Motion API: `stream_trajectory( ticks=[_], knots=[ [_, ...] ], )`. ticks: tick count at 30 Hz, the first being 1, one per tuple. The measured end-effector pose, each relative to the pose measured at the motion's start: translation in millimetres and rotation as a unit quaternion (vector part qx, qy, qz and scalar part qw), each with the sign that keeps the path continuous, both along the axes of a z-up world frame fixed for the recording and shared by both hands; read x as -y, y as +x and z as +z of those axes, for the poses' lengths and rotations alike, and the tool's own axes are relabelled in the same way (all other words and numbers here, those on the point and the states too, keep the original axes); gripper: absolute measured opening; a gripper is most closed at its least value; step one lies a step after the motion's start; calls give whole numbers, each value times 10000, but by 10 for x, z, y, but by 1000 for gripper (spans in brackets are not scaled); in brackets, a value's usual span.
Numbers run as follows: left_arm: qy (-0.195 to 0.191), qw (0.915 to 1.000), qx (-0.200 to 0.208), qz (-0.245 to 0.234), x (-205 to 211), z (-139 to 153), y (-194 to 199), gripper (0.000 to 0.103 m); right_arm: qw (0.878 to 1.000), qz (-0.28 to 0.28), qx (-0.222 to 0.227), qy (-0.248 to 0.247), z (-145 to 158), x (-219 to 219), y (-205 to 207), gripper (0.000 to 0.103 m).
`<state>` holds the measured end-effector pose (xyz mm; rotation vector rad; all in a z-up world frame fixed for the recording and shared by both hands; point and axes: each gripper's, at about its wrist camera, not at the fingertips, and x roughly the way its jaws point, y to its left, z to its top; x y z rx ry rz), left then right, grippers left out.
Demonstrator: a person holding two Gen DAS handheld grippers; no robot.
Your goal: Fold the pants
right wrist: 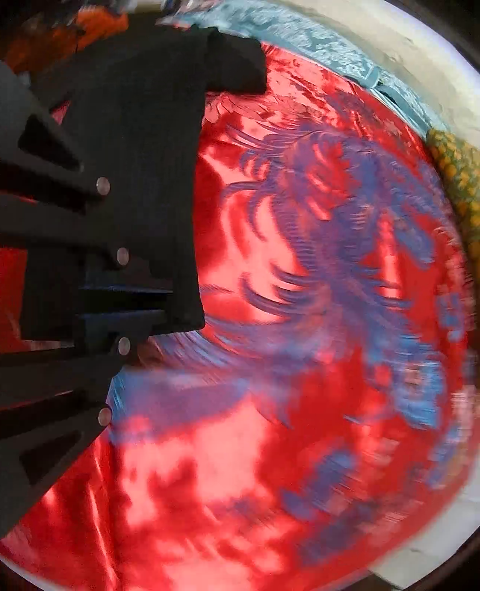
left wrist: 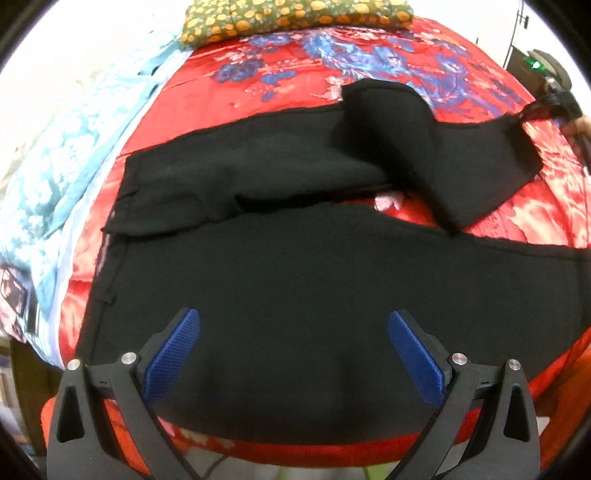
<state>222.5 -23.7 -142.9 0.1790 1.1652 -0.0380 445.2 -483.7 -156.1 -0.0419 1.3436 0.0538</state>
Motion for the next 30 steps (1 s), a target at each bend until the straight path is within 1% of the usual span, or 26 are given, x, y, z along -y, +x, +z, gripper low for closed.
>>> stream_trajectory(
  ticks=[3,5,6,8,9,10,11,12,13,14,15,16,17,18,19,20,21,22,23,24,25,26,27,28,29,30],
  knots=[
    [41,9998,176,48,-2,65,153,102,9949,-158,593,-801,376,231,70,8],
    [30,9993,352,110,13,131,301,102,9809,-630,1121,-1456,644,529,111,8],
    [34,9990,425,137,29,154,369,102,9665,-1004,1392,-1909,754,739,125,8],
    [49,9983,542,198,62,173,516,102,9525,-1429,1509,-2226,752,1034,134,10],
    [72,9979,602,224,82,166,596,102,9519,-1593,1454,-2178,689,1142,141,19],
    [122,9975,656,235,98,150,675,102,9532,-1787,1289,-2070,574,1252,154,44],
    [205,9969,726,227,120,130,779,102,9528,-1939,1109,-2056,467,1315,157,59],
    [346,9960,782,253,129,106,882,102,9517,-2001,1077,-2067,395,1317,148,69],
    [484,9945,880,303,123,77,1049,102,9508,-1951,1261,-2050,379,1252,102,69],
    [515,9936,947,340,105,61,1176,102,9521,-1863,1408,-1975,377,1173,64,69],
    [567,9921,1042,409,80,25,1325,102,9563,-1718,1516,-1814,376,1061,26,69],
    [667,9898,1148,508,46,-35,1478,102,9649,-1492,1563,-1490,346,885,5,69],
    [869,9867,1219,631,3,-160,1664,102,9740,-1255,1537,-1093,298,718,-1,70],
    [1116,9838,1185,747,-41,-314,1839,102,9843,-930,1400,-539,213,490,-4,74],
    [1341,9809,1122,856,-90,-461,1968,102,9887,-733,1277,-278,135,335,-13,75],
    [1662,9763,1002,959,-161,-689,2135,102,9923,-504,1122,-127,22,144,-22,75],
    [1950,9717,868,1014,-224,-883,2242,103,9944,-331,996,-103,-81,18,-17,75],
    [2196,9669,741,1065,-315,-1094,2326,103,9962,-138,829,-211,-222,-119,-12,75],
    [1949,9702,949,1085,-434,-1144,2309,103,9967,-27,701,-401,-343,-184,-6,76],
    [1654,9730,1017,1247,-536,-1115,2299,103,9955,66,709,-620,-444,-195,-4,85],
    [1414,9752,901,1444,-630,-1102,2327,103,9939,51,875,-676,-435,-169,-26,99],
    [1178,9769,815,1583,-714,-1106,2354,103,9914,-114,983,-851,-436,-75,-15,103],
    [998,9779,778,1663,-775,-1116,2358,103,9896,-378,1010,-956,-456,58,-7,103],
    [862,9781,785,1722,-821,-1126,2356,103,9892,-732,1083,-658,-454,260,-18,103],
    [849,9780,797,1733,-813,-1138,2366,103,9868,-1006,1171,-485,-446,402,-35,103],
    [915,9774,848,1709,-794,-1144,2359,103,9854,-1076,1212,-521,-437,452,-44,103]
  ],
)
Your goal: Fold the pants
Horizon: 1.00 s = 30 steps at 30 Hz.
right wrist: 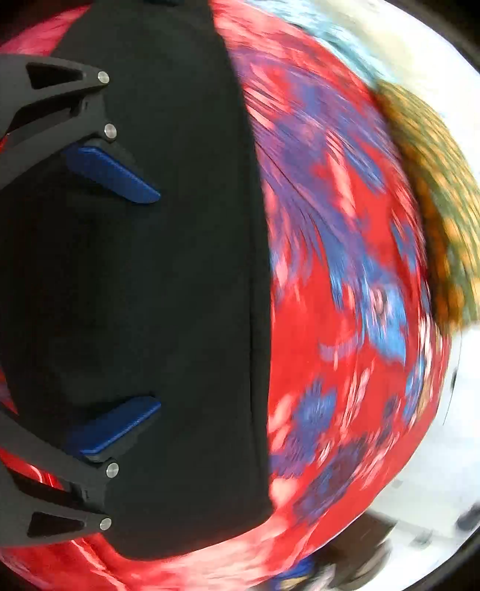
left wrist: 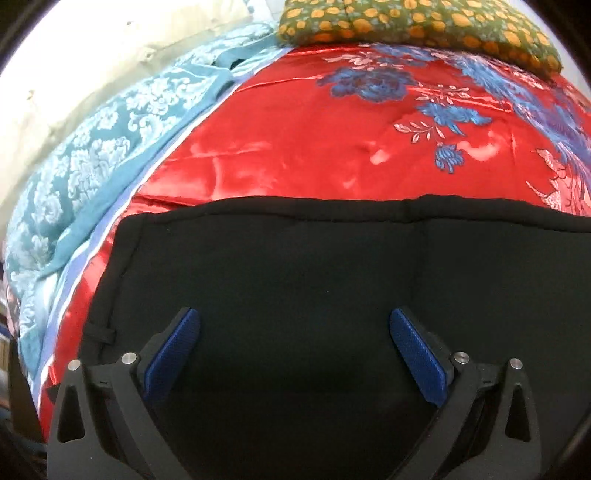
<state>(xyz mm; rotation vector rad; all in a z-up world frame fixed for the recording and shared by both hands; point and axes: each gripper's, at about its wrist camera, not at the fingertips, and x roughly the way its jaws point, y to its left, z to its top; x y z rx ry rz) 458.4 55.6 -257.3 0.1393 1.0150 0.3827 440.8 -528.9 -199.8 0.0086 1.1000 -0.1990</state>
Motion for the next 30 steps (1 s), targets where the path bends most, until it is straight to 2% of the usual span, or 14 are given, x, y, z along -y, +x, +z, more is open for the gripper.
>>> stream_trajectory(
  ticks=[4,8,10,12,15,18,21,23,25,27,30],
  knots=[
    [118,9999,73,-31,49,2,-32,103,9996,-156,52,-222,-1,-46,-14,103],
    [-241,9996,-105,-102,-23,76,16,103,9989,-348,-212,-245,31,-91,16,103],
    [-378,9986,-365,-104,-73,187,-18,102,9971,-420,-238,-580,138,-273,5,103],
    [-414,9988,-269,-49,-165,407,-268,102,9964,-99,215,-819,436,-499,-247,103],
    [-812,9957,-256,-372,-213,598,-758,102,9910,400,671,-1090,757,-902,-757,103],
    [-885,9923,-620,-605,-121,525,-1319,102,9899,714,920,-810,935,-1376,-1499,103],
    [-761,9908,-712,-863,80,352,-1793,102,9919,836,917,-271,870,-1833,-2204,103],
    [-532,9933,-381,-952,196,312,-2006,102,9923,884,861,-80,748,-2111,-2576,103],
    [-377,9945,-186,-959,246,310,-2046,103,9936,801,800,10,579,-2329,-2853,103],
    [-538,9935,-164,-994,233,272,-2012,103,9959,587,662,203,379,-2489,-3041,103],
    [-1197,9890,-82,-865,59,226,-2004,103,9975,369,463,398,135,-2615,-3154,103]
  ],
)
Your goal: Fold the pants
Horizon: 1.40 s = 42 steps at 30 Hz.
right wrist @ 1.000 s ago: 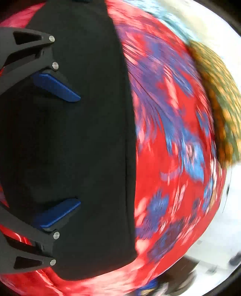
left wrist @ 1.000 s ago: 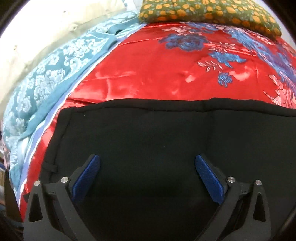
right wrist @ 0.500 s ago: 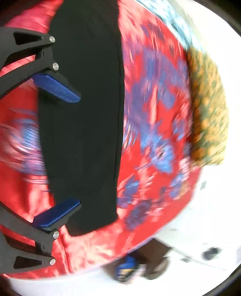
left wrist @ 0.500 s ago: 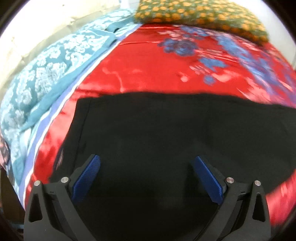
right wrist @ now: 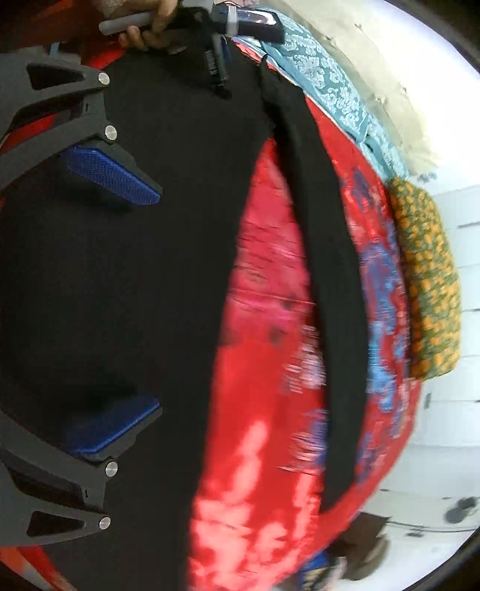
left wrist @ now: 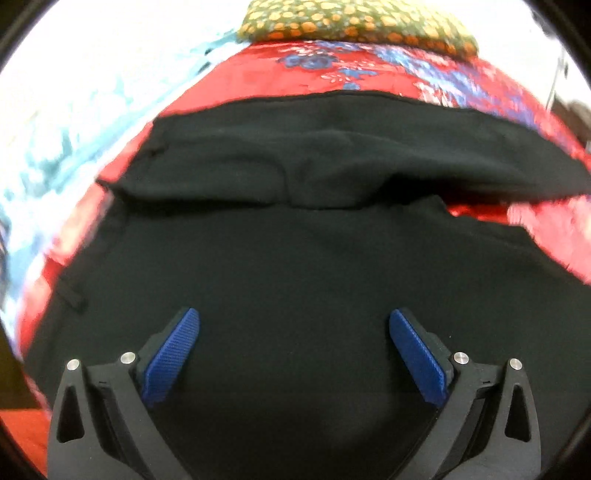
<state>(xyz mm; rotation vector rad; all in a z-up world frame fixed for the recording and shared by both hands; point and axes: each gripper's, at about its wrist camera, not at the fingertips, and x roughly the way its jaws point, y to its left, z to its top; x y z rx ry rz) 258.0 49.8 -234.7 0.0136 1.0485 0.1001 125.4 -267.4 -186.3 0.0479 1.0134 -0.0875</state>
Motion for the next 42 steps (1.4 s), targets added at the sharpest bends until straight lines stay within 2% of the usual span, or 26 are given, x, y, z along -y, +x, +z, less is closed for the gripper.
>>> stream_trajectory(
  ticks=[2,4,7,10,13,16,19,21,23,26,30,42],
  knots=[
    [33,10000,9,-14,28,-1,1,103,9997,-45,-219,-80,-156,-64,13,103],
    [124,9999,70,-12,46,8,-18,103,9994,26,-144,-312,-194,-111,37,103],
    [107,9999,111,5,25,-11,-18,103,9997,-111,-16,-214,-239,-62,72,103],
    [57,10000,72,38,19,-8,18,103,9992,-109,217,-329,-267,-70,42,103],
    [1,9997,-157,175,1,24,20,103,9992,-106,271,-291,-259,-53,47,103],
    [115,9991,-403,98,45,49,-16,103,9994,3,-23,-334,-197,-12,93,103],
    [35,9983,-552,169,25,47,-64,103,9990,-268,-89,-338,-133,178,-9,103],
    [-4,9988,-477,117,15,35,-103,103,9981,-472,-114,-377,-116,369,-117,103],
    [67,9996,-234,-109,33,12,-156,103,9962,-691,-120,-524,-103,536,-192,103],
    [219,9989,89,-404,62,-31,-230,102,9950,-970,18,-250,-109,826,-276,103],
    [175,9990,114,-398,49,-36,-231,102,9945,-910,210,-475,-149,779,-299,103],
    [217,9984,340,-399,50,-38,-295,102,9920,-995,442,-638,-219,747,-305,103]
  ],
)
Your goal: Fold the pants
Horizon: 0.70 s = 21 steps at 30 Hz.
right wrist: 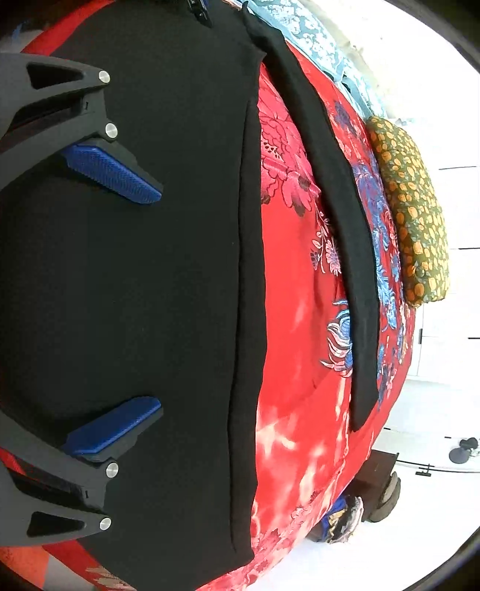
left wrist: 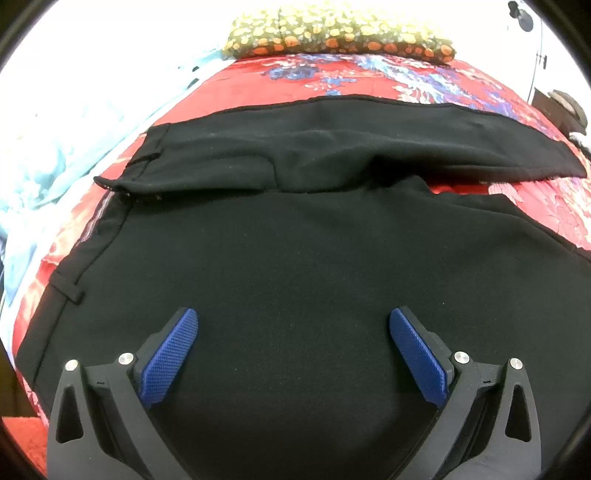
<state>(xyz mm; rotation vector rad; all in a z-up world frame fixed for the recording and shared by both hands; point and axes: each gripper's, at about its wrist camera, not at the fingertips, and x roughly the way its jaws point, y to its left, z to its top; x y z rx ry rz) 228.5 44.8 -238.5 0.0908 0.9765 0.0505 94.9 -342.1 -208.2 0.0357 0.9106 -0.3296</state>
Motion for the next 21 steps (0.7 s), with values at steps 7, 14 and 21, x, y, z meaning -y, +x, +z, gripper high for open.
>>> stream_trajectory(
  ticks=[7,14,21],
  knots=[
    [-5,10000,12,1,-3,2,4,102,10000,13,49,-27,-8,3,-7,103],
    [-1,10000,13,2,-1,2,4,102,10000,14,50,-21,-8,1,-6,103],
    [10,10000,-8,32,-1,28,12,102,10000,7,72,2,9,2,-11,103]
  ],
)
